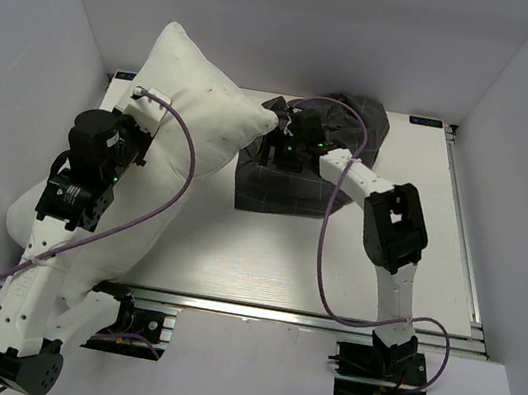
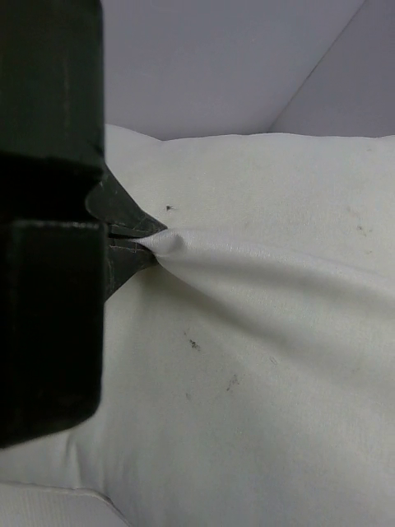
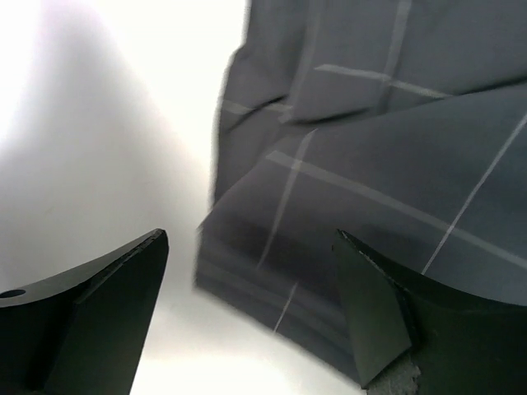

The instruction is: Put the pillow into the pillowcase

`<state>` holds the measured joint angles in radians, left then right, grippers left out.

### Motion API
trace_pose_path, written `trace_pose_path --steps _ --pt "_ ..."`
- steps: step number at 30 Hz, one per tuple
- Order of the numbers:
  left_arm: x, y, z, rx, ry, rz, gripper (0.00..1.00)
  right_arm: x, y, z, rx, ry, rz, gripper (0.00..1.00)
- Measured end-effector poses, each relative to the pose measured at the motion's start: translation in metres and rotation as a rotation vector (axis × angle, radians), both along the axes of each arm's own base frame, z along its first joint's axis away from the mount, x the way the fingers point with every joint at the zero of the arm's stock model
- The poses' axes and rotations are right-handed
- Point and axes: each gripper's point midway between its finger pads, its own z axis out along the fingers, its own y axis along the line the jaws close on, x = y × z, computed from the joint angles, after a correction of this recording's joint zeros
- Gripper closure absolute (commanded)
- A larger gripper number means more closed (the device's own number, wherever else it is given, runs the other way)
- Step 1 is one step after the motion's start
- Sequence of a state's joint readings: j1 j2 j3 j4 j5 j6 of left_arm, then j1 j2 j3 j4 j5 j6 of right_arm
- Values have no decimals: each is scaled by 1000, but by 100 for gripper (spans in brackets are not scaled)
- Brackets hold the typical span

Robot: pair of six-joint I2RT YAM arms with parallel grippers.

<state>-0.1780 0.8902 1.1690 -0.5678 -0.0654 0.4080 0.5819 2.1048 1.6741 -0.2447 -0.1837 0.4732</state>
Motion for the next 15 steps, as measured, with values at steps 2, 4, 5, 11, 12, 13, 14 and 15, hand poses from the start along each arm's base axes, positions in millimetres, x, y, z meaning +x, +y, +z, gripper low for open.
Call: trace_pose_path --steps 2,4,5,11,12,13,14,15 --pt "-1 1 4 -8 -16 6 100 11 1 -14 -30 1 -34 21" --pt "-1 1 6 -12 -21 8 100 21 2 -25 -59 -12 -58 25" --pt "-1 1 6 -12 -22 8 100 27 3 -28 -69 -24 -69 26" --pt "-1 0 6 -16 -22 8 100 28 15 -43 -133 -63 -84 31" --pt "-1 0 6 -17 -22 8 100 25 18 -45 -143 -66 -82 32" --pt "-1 0 6 -17 -22 6 100 23 21 -47 -150 -70 -80 34" --pt "-1 0 6 -17 -22 5 100 21 23 -49 -159 -73 -80 36" --pt "-1 0 6 -17 -23 4 100 19 25 -50 -165 -76 -79 37"
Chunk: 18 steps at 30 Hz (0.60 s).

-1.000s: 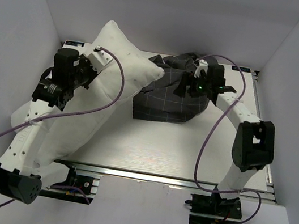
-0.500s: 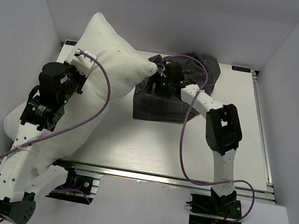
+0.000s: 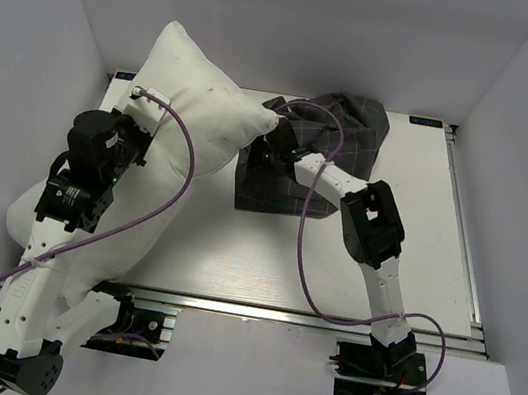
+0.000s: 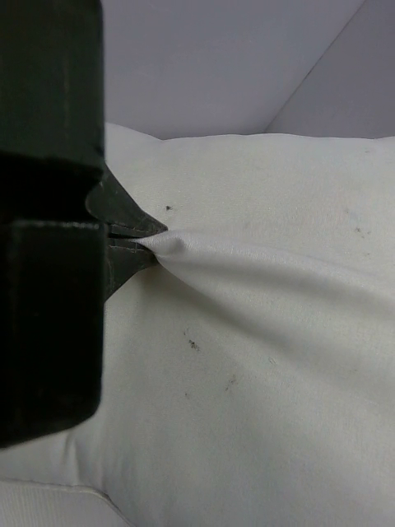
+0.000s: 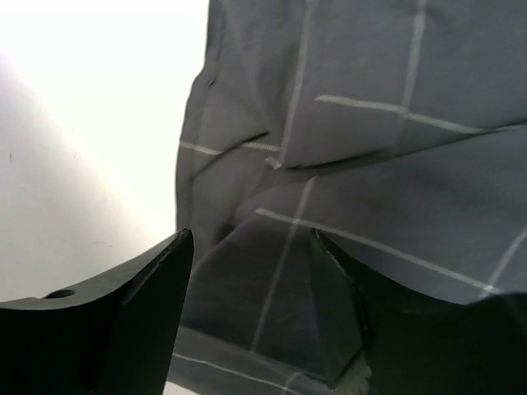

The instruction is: Put the pillow into the pillowcase

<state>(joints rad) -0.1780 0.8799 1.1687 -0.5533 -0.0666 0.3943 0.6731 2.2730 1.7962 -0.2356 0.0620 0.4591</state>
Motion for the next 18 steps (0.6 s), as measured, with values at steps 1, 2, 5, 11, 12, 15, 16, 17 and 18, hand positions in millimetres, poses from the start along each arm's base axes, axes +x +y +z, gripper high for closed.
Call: trace_pose_path --steps 1,2,5,11,12,15,16,17,18 --pt "-1 0 0 -1 -2 0 100 -2 2 -1 -7 -4 0 42" --pt "-1 0 1 -2 -3 -1 100 -5 5 -2 -13 -8 5 44" --pt "-5 0 2 -6 -13 -2 100 -10 7 -7 -32 -12 5 53" --pt "-14 0 4 -28 -32 -8 100 -12 -5 -23 -78 -13 -6 84" --pt "-16 -1 4 -34 -33 -13 100 -13 -9 -23 -86 -14 -9 94" --pt "-19 -4 3 -49 -34 -26 100 -16 -17 -26 -105 -11 -25 100" --pt "-20 -5 3 -54 -32 -32 100 -16 -19 -25 -110 -18 -30 100" --pt "-20 -6 2 -58 -30 -37 100 -17 -23 -25 -116 -19 -34 100" --pt "-21 -7 2 -63 -29 -41 100 -19 -26 -23 -118 -17 -35 100"
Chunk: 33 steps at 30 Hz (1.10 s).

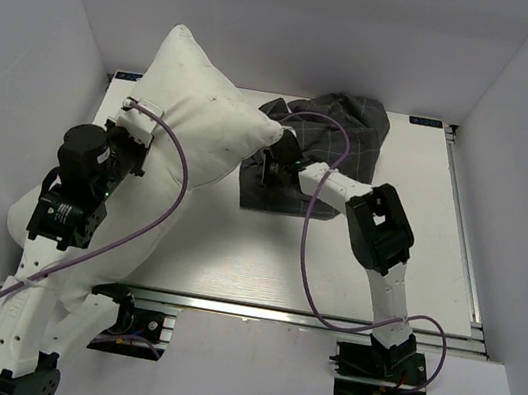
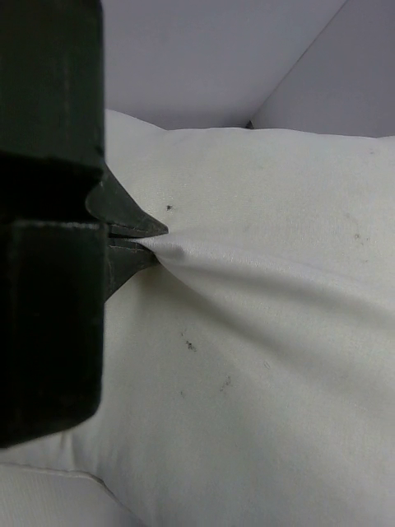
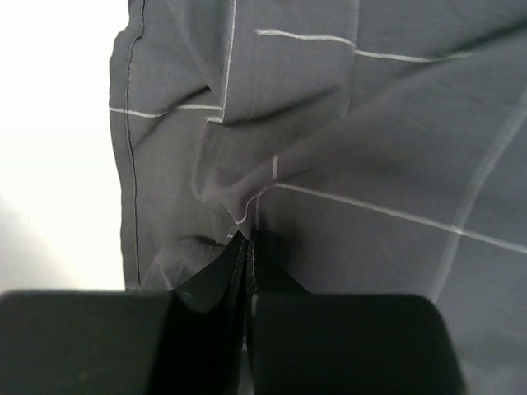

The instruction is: Put the pillow into the pillowcase

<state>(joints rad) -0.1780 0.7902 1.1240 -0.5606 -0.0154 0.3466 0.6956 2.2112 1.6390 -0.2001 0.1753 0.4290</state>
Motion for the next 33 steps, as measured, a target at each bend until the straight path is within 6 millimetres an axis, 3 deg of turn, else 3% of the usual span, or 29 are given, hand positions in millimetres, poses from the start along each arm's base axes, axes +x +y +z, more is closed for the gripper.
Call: trace_pose_path --steps 3,5,10,14,17,23,27,33 --pt "-3 -5 -4 -22 1 -24 100 -6 -17 15 8 2 -9 100" --pt "-7 -10 -10 -43 5 -46 100 -4 -33 35 29 -13 -25 100" --pt "-12 -24 -30 -92 35 -116 100 -3 -90 104 96 -109 -79 100" --pt "-11 -36 -49 -112 80 -169 100 -25 -135 136 112 -175 -110 100" --pt "-11 -42 -60 -119 107 -201 100 -52 -164 131 86 -183 -119 100" --pt "-10 -48 -69 -122 128 -231 100 -105 -220 94 -42 -146 -94 100" --pt "-8 -49 -73 -121 140 -236 100 -136 -237 87 -110 -147 -23 100" --pt "-3 -47 -81 -99 166 -227 100 -163 -269 86 -256 -205 31 100"
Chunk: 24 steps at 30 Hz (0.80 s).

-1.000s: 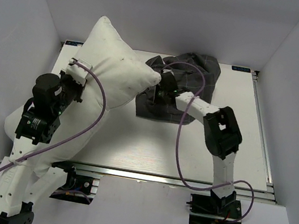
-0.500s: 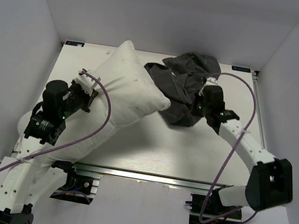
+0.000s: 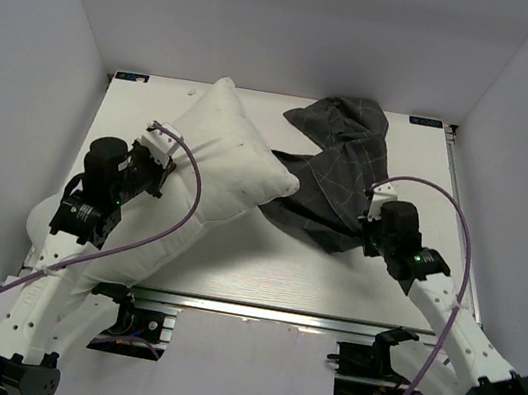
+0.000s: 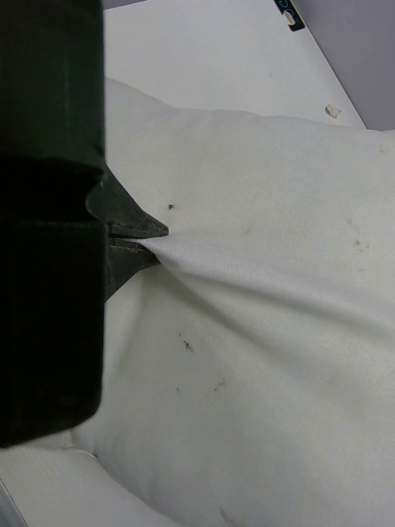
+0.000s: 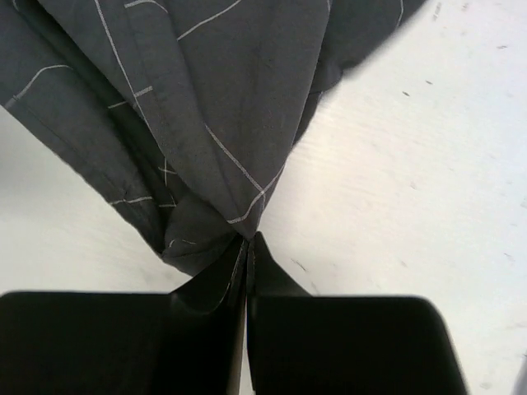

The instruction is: Put the pillow into the pillowcase

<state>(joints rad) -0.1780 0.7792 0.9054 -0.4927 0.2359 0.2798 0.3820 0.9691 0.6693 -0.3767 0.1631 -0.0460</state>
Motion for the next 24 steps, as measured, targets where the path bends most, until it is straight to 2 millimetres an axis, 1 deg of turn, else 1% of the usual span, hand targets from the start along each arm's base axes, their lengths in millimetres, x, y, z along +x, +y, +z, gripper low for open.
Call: trace_pose_path --steps 3,7,8,9,10,12,14,15,18,19,21,23,24 --pt "2 3 -6 18 27 16 100 -11 -12 6 -59 -25 51 100" --pt "4 12 -8 43 61 66 100 -11 -11 19 -122 -52 164 100" --pt "4 15 -6 49 64 82 100 -11 -11 20 -140 -58 195 95" --pt "4 19 -3 55 62 99 100 -12 -10 19 -157 -60 227 81" --pt "3 22 0 60 61 114 100 -12 -9 19 -172 -65 264 57" --pt "0 27 9 65 52 141 100 -13 -4 22 -183 -85 335 35" --pt "-4 31 18 65 36 161 100 -15 5 31 -170 -127 419 31" --pt "-6 33 23 64 28 167 100 -16 13 38 -152 -153 464 27" --pt "-14 35 35 55 0 177 100 -10 39 71 -71 -249 574 26" --pt "-18 36 38 50 -7 178 100 -4 50 84 -33 -277 600 26" --pt "-23 36 41 42 -17 178 100 13 68 107 35 -325 626 21" --pt "-28 37 43 32 -24 179 100 36 88 119 114 -329 634 20" --pt "-29 36 43 26 -23 180 100 48 97 118 147 -307 636 17"
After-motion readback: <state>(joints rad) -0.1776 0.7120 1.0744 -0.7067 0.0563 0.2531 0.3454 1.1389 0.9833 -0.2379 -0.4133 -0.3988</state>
